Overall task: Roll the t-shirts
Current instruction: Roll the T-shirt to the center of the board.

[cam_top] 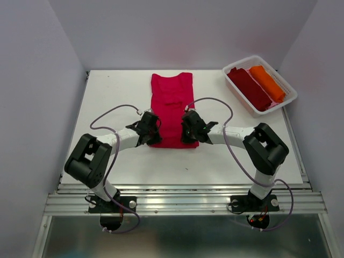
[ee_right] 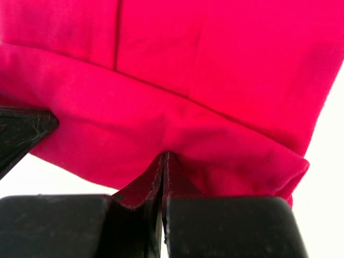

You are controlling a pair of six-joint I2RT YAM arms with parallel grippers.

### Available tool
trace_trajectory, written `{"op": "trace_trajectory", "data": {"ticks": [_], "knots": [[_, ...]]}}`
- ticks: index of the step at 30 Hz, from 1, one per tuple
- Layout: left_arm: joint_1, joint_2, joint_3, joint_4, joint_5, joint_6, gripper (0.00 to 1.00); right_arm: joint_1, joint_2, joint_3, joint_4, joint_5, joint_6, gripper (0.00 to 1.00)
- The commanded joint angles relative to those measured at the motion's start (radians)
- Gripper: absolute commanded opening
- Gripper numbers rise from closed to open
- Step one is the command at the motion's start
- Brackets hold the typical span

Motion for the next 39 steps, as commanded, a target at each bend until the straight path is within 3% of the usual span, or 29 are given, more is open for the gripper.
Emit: {"op": "trace_trajectory", "data": {"ticks": [1,9,26,33,39], "knots": [[0.003,-0.022,0.004,0.018,0.004,0.009,0.00,0.001,-0.053,0.009,0.010,0.021,-0.005,0.01],[0.026,-0.128,0.065,-0.058,-0.084,0.040,0.00,0.001,-0.180,0.031,-0.048,0.170,-0.061,0.01],[0.081,0.056,0.057,-0.018,-0.062,0.023,0.00,-0.059,-0.078,-0.060,-0.059,0.179,-0.058,0.01],[0.081,-0.051,0.114,-0.106,-0.127,0.047,0.00,-0.059,-0.131,-0.038,-0.085,0.179,-0.086,0.01],[0.097,-0.224,0.191,-0.214,-0.233,0.089,0.00,-0.048,-0.265,-0.023,-0.055,0.189,-0.236,0.06]]}}
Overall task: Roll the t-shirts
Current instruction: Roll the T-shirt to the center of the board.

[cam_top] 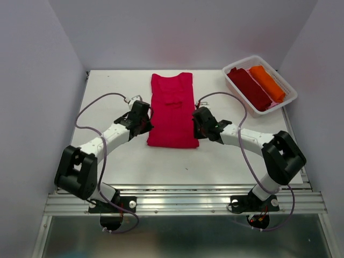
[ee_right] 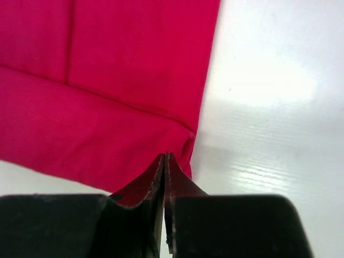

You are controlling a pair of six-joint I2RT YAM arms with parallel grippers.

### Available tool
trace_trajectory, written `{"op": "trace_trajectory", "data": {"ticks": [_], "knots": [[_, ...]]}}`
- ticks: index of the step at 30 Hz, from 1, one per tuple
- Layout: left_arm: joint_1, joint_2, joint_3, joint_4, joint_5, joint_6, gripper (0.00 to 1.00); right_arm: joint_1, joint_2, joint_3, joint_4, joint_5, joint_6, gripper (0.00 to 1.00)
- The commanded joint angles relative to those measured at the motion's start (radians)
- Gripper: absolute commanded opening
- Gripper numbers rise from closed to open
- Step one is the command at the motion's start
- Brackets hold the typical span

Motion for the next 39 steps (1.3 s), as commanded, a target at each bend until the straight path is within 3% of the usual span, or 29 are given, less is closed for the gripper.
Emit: {"op": "trace_trajectory", "data": {"ticks": [1,5,14,18,24,29,34,39], "knots": [[0.023,-0.167,0.103,-0.081,-0.100,0.055,0.00,0.021,-0.127,0.037,0.065,0.014,-0.157,0.08],[0.080,-0.217,0.143,-0.130,-0.091,0.075,0.00,0.069,-0.104,0.086,0.067,0.029,-0.243,0.16],[0.115,-0.255,0.106,-0.149,-0.031,0.080,0.00,0.087,0.037,0.175,0.017,0.164,-0.204,0.17],[0.115,-0.252,0.046,-0.109,0.003,0.061,0.00,0.055,0.091,0.212,0.010,0.154,-0.199,0.17],[0.078,-0.157,-0.038,0.037,0.170,-0.017,0.00,-0.034,0.229,0.341,0.012,0.129,-0.196,0.17],[-0.021,-0.054,-0.038,0.103,0.173,-0.088,0.00,-0.078,0.338,0.467,0.013,0.100,-0.217,0.17],[-0.029,0.027,-0.072,0.135,0.162,-0.097,0.00,-0.127,0.463,0.579,0.013,0.065,-0.231,0.17],[-0.028,0.092,-0.081,0.140,0.158,-0.080,0.00,-0.136,0.510,0.588,0.013,0.056,-0.233,0.16]]}}
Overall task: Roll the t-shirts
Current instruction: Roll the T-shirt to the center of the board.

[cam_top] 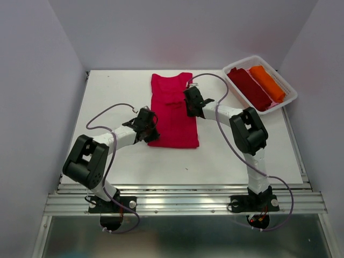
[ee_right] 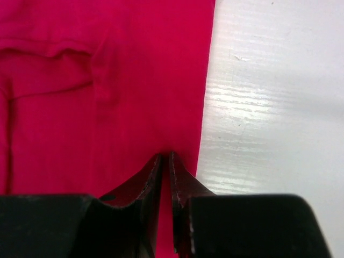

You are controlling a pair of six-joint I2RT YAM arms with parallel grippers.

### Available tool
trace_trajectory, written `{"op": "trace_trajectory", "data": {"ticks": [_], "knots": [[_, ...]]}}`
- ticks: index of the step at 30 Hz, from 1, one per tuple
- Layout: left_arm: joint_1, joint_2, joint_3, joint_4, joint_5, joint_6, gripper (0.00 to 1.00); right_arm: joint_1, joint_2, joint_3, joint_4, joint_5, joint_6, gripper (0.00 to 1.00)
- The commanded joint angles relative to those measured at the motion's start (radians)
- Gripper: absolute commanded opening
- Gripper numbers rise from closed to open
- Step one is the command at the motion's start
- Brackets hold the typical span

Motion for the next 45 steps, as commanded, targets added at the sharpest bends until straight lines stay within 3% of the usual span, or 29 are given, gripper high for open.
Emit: {"op": "trace_trajectory", "data": {"ticks": [1,11,19,28,35,40,45], "knots": [[0.005,0.054,-0.013,0.033,-0.008,0.003,0.00,-0.003,0.017,0.028,0.017,-0.016,-0.006,0.16],[0.013,0.089,-0.026,0.019,-0.048,0.021,0.00,-0.003,-0.067,-0.205,0.054,0.011,0.106,0.11],[0.025,0.121,0.022,-0.030,-0.090,0.067,0.00,0.038,-0.280,-0.468,0.080,-0.007,0.209,0.12],[0.048,0.175,0.121,-0.036,-0.111,0.102,0.00,0.117,-0.478,-0.674,0.046,0.007,0.457,0.15],[0.059,0.122,0.204,-0.074,-0.160,0.129,0.00,0.140,-0.589,-0.622,-0.006,0.043,0.423,0.18],[0.067,-0.033,0.269,-0.151,-0.216,0.148,0.00,0.189,-0.609,-0.521,-0.041,0.095,0.320,0.32],[0.181,-0.157,0.284,-0.211,-0.228,0.172,0.08,0.314,-0.547,-0.395,-0.046,0.126,0.183,0.47]]}}
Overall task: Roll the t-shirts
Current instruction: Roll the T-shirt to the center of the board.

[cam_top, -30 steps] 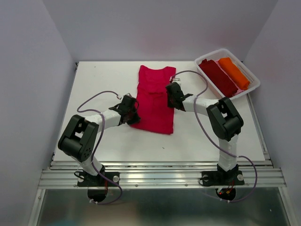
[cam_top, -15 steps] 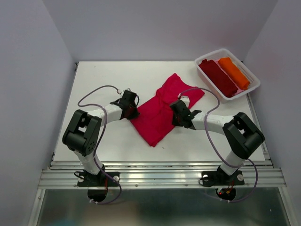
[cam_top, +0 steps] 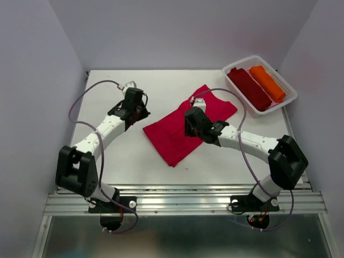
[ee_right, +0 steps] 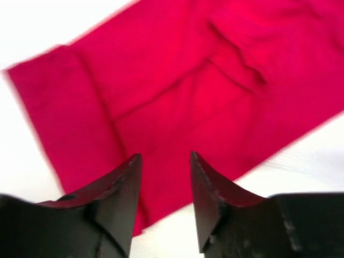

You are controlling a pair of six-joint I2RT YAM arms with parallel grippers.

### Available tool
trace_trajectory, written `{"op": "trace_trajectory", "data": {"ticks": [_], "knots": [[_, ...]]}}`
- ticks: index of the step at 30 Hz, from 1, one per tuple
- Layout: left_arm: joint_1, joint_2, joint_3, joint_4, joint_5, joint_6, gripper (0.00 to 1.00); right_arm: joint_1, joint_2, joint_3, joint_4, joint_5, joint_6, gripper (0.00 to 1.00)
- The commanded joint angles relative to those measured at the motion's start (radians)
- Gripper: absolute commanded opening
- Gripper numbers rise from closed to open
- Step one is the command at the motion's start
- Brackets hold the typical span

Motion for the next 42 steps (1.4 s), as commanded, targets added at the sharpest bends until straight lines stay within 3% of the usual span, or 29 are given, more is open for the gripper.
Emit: {"op": "trace_trajectory", "data": {"ticks": [1,3,7,14,16,32,36,42], "knots": [[0.123,-0.149,0.020,-0.050,-0.050,0.039,0.10,0.114,0.038,0.116,0.002,0.066,-0.149,0.50],[0.197,-0.184,-0.023,-0.052,0.008,0.047,0.11,0.177,0.072,0.157,0.011,0.077,-0.212,0.59],[0.358,-0.249,-0.043,-0.114,0.060,0.071,0.18,0.257,0.154,0.251,-0.021,0.124,-0.272,0.63],[0.481,-0.312,-0.084,-0.136,0.039,0.081,0.29,0.355,0.303,0.375,-0.047,0.166,-0.344,0.68],[0.490,-0.312,-0.093,-0.131,0.062,0.081,0.33,0.367,0.335,0.400,-0.055,0.167,-0.347,0.69],[0.510,-0.298,-0.126,-0.105,0.102,0.087,0.34,0.387,0.552,0.507,-0.068,0.216,-0.375,0.73],[0.516,-0.296,-0.127,-0.104,0.102,0.093,0.34,0.387,0.581,0.506,-0.067,0.259,-0.337,0.69],[0.521,-0.289,-0.142,-0.099,0.112,0.099,0.34,0.387,0.604,0.487,-0.067,0.302,-0.294,0.33]]}}
